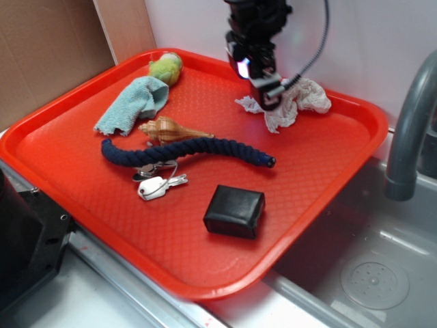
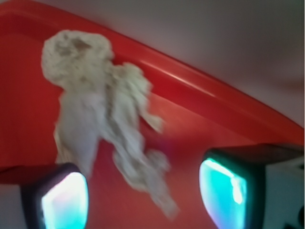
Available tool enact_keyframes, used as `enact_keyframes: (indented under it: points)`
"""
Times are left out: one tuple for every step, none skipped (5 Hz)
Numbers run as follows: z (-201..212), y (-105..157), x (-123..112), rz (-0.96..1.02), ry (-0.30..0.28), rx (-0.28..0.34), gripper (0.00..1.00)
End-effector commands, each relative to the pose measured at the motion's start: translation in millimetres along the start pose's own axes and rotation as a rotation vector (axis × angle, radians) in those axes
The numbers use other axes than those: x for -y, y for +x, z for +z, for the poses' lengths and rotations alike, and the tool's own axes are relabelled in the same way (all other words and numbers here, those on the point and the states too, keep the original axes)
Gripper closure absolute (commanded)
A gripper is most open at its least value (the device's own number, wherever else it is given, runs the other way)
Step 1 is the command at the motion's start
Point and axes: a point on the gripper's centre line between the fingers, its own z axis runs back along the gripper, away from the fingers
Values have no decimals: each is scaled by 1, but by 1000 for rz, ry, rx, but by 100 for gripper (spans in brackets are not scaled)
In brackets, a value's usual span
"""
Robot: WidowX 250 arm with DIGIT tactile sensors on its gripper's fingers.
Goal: Grab the white paper.
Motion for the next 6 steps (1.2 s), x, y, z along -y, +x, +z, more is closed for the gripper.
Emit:
enact_keyframes:
  points:
    - [3,22,27,2,17,37,0]
    - [-4,16,30,8,31,1,0]
    - [-1,15,9,89,18,0,14]
    - [5,12,-10,164,16,-8,100]
    - [12,11,-16,207,18,-39,100]
    - [24,7,-15,253,25,-62,100]
